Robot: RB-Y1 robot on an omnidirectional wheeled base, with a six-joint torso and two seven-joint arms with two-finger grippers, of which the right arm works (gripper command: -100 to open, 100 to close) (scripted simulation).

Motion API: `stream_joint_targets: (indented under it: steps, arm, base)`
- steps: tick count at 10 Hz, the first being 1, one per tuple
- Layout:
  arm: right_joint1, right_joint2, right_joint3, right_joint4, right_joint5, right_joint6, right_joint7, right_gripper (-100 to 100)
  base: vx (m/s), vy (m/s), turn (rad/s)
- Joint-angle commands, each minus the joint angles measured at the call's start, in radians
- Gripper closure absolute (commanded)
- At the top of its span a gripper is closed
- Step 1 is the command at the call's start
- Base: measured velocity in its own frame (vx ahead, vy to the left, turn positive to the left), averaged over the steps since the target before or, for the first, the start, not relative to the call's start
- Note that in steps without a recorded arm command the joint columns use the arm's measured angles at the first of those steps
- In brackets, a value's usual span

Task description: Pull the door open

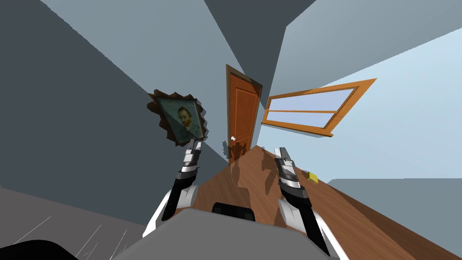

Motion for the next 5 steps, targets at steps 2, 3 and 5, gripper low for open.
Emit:
stream_joint_targets:
  steps: [2,3,5]
  arm:
    - [-0.031,-0.005,-0.006,0.079,0.027,-0.014,0.064,-100]
    - [-0.031,-0.005,-0.006,0.082,0.027,-0.014,0.064,-100]
    - [-0.052,-0.012,-0.015,0.144,0.046,-0.025,0.109,-100]
  base:
    - [0.092,-0.022,0.123]
    - [0.062,-0.014,0.048]
    - [0.062,-0.006,0.100]
